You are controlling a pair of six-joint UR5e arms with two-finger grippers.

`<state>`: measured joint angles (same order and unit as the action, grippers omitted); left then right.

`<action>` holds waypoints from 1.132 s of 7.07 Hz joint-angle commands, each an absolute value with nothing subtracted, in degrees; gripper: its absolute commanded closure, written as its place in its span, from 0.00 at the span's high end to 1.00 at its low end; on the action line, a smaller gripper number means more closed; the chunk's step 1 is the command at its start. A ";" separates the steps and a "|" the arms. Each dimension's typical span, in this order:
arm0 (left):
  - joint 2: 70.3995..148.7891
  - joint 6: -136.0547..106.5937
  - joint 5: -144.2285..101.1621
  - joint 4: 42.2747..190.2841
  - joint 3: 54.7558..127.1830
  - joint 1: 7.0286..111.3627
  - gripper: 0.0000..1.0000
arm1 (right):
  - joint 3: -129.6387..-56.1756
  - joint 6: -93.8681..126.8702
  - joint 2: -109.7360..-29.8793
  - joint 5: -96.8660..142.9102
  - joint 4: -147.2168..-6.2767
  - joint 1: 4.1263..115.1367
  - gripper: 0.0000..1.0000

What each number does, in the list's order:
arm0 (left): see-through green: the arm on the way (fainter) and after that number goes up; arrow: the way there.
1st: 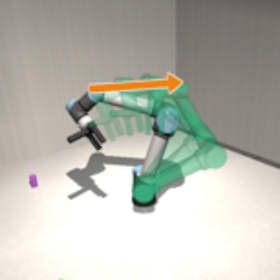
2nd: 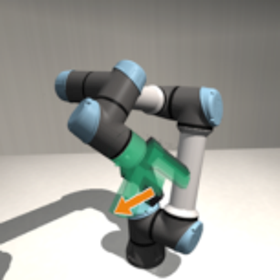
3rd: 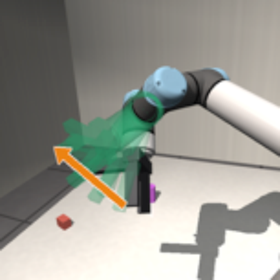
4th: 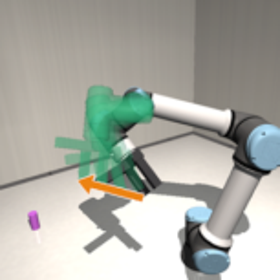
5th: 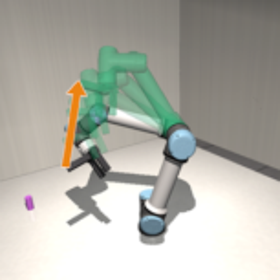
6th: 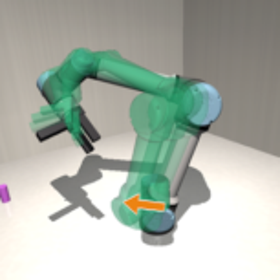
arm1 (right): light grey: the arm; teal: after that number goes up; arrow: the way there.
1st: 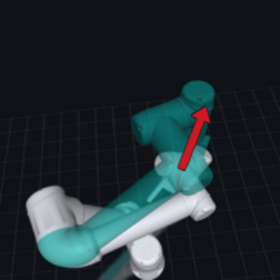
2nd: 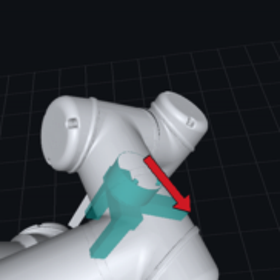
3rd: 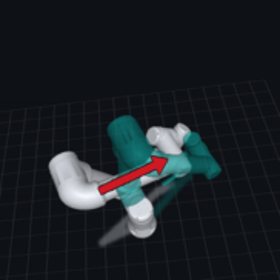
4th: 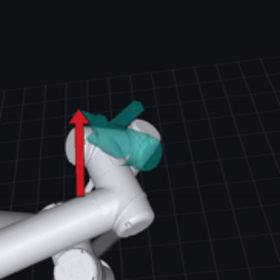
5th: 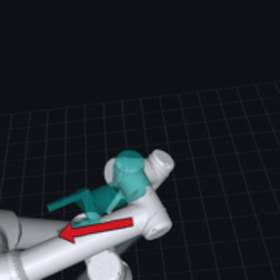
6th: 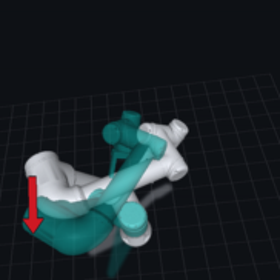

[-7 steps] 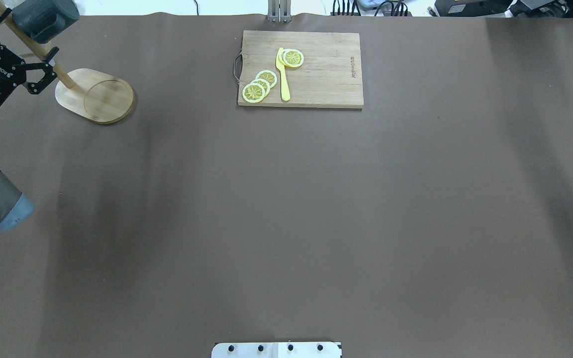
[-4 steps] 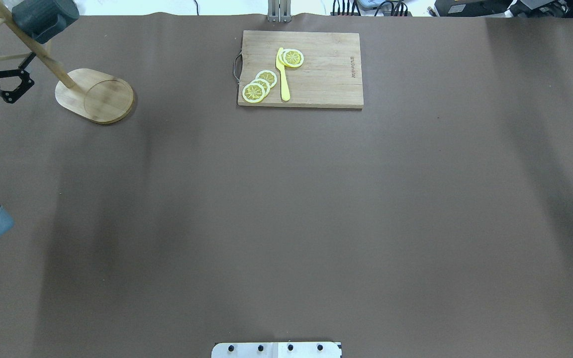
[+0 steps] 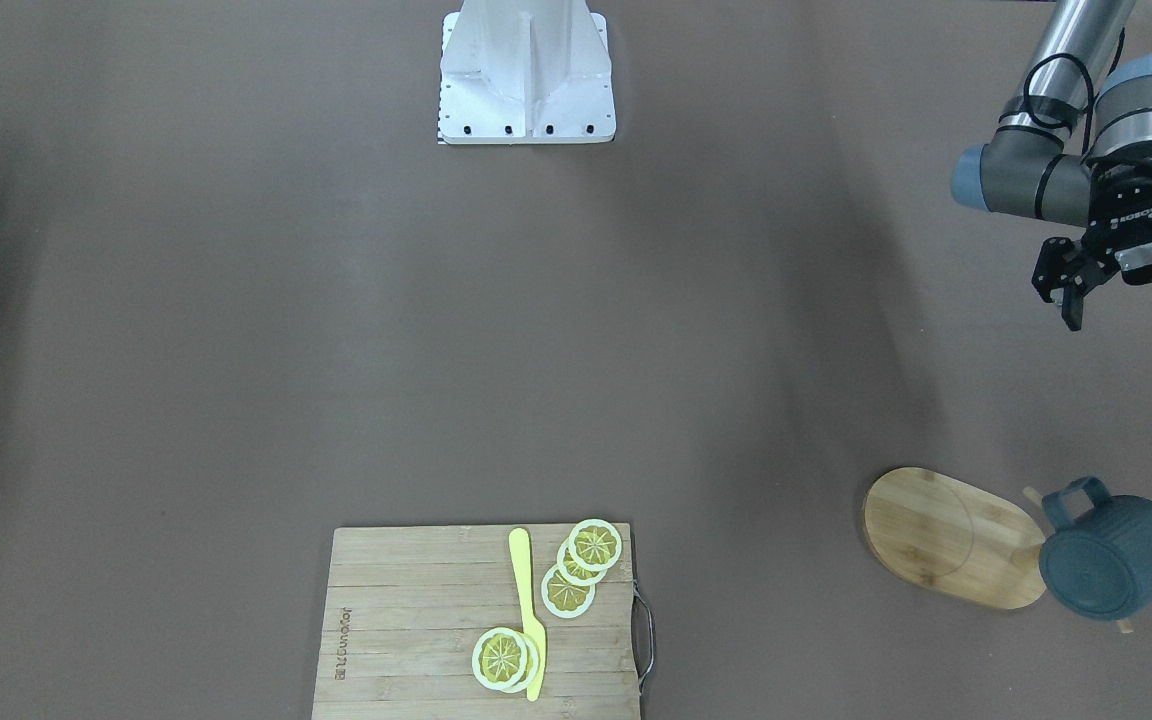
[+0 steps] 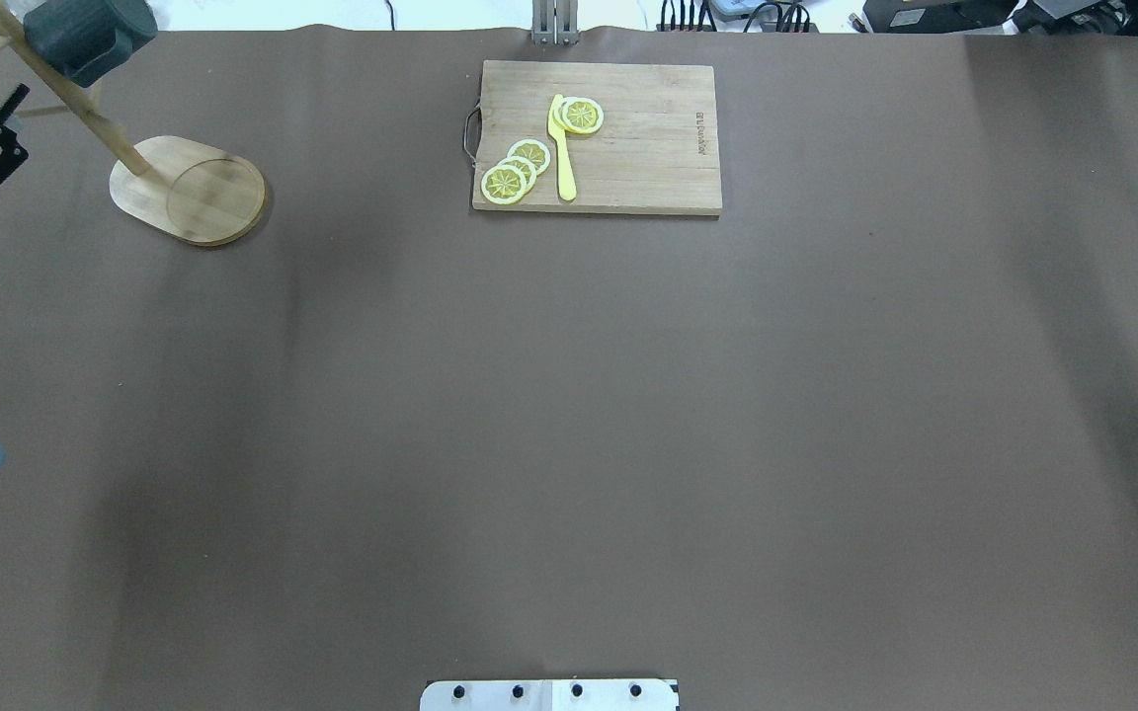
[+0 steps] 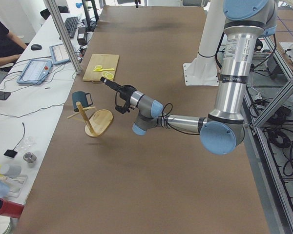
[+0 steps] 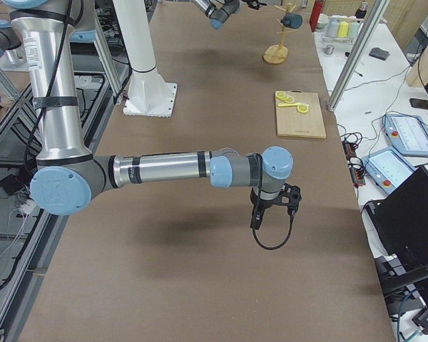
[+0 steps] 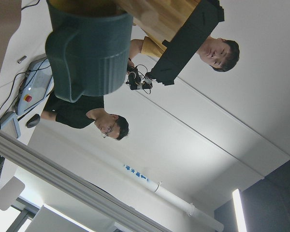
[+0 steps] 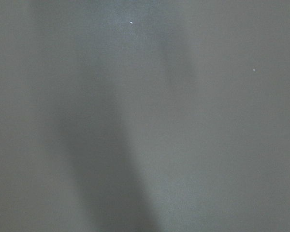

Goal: Hang cup on storage rack
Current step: 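Open the left gripper and pull it back from the rack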

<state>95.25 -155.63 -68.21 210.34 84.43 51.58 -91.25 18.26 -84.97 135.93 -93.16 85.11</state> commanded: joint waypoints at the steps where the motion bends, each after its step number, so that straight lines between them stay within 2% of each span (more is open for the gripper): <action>1: 90.91 -145.64 -68.20 210.24 91.54 52.29 0.98 | -91.32 18.11 -86.48 135.97 -93.08 85.17 1.00; 5: 82.11 -100.31 -66.98 210.06 101.23 54.22 0.98 | -91.67 18.19 -87.28 136.23 -93.08 85.17 1.00; 8: 75.15 -66.46 -63.55 205.53 101.25 56.41 0.98 | -92.28 18.19 -87.10 136.23 -93.08 85.17 1.00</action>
